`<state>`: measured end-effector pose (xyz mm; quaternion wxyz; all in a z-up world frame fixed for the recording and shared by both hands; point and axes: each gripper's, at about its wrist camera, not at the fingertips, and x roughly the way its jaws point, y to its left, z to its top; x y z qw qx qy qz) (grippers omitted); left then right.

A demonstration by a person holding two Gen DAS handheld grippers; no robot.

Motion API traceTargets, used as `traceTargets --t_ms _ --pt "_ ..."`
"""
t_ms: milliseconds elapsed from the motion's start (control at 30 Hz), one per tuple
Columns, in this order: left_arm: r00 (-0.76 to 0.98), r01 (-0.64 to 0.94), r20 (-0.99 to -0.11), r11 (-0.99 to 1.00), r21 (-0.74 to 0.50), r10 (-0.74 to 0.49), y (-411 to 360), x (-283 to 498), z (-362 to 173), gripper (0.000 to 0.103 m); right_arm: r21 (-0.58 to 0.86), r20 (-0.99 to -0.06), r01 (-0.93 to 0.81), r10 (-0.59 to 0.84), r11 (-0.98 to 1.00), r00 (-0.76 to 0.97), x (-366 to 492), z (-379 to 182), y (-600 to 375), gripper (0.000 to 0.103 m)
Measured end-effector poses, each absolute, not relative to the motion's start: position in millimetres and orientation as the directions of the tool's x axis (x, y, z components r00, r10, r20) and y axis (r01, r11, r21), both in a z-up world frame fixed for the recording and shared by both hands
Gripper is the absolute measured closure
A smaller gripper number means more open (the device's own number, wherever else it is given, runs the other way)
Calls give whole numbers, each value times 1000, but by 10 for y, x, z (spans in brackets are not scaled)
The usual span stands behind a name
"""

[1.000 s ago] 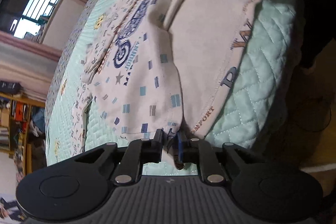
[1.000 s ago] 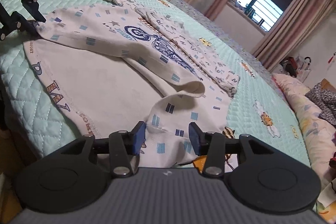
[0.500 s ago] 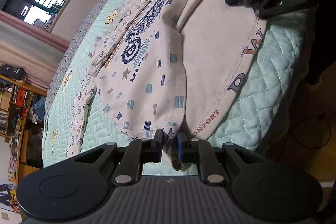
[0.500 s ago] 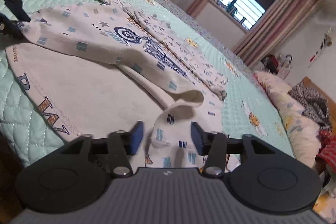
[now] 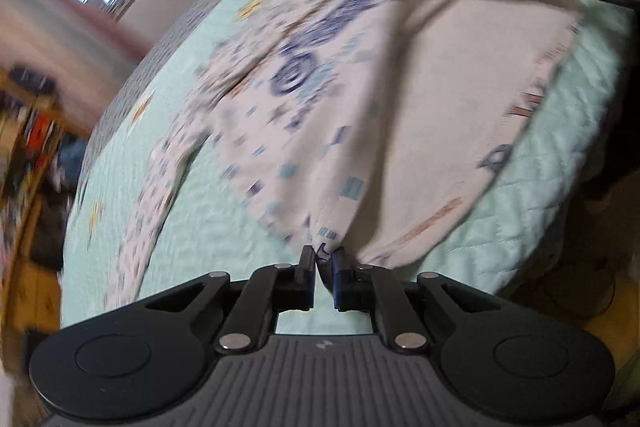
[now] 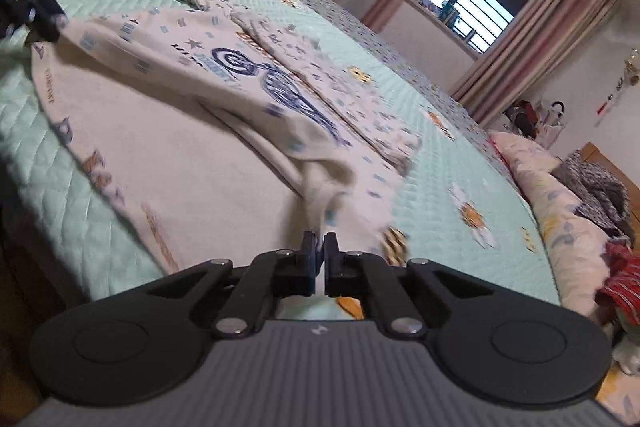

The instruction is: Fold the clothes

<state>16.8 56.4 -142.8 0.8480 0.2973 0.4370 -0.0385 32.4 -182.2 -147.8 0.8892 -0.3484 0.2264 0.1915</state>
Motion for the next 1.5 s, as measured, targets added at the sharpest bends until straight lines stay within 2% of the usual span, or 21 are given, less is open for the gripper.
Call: traceTargets --t_ms 133,200,433,533,600,667,767,867,967,1033,1233,1333,1433,1500 --pt "578 231 -792 891 390 196 825 111 -1478 96 -510 -577 -481 131 713 806 237 -1530 -2149 99" --pt "577 213 -790 895 392 208 844 70 -1503 96 -476 -603 -480 124 737 788 252 -1608 -2260 99" --pt "584 187 -783 902 388 215 857 15 -1417 96 -480 -561 -445 124 756 818 216 -1629 -2278 99" --pt "580 210 -791 903 375 194 851 -16 -1422 95 -390 -583 -441 154 808 798 275 -1620 -2362 98" --pt "592 239 -781 883 405 198 793 -54 -1441 92 -284 -603 -431 190 856 775 346 -1587 -2447 98" --pt "607 266 -770 862 432 199 716 -93 -1452 84 -235 -604 -415 203 879 771 393 -1581 -2507 95" --pt "655 306 -721 793 527 226 550 -169 -1486 78 -266 -583 -422 203 867 786 358 -1587 -2478 84" --pt "682 353 -695 729 587 230 404 -220 -1527 71 -298 -573 -437 207 849 793 298 -1586 -2425 82" --pt "704 364 -665 677 640 249 300 -229 -1585 70 -318 -572 -450 210 835 793 272 -1587 -2393 79" --pt "707 360 -657 667 652 261 288 -202 -1600 68 -322 -571 -454 212 831 793 269 -1583 -2381 79" --pt "726 354 -613 594 722 312 296 -194 -1663 53 -326 -566 -451 210 831 797 277 -1562 -2370 72" --pt "737 352 -589 556 753 330 299 -193 -1683 51 -317 -565 -450 215 835 797 292 -1550 -2373 71" --pt "743 350 -578 540 766 338 294 -166 -1686 43 -314 -560 -451 221 836 798 289 -1530 -2364 71" --pt "753 353 -566 519 779 337 269 -145 -1694 43 -325 -554 -460 228 827 801 271 -1520 -2345 68"
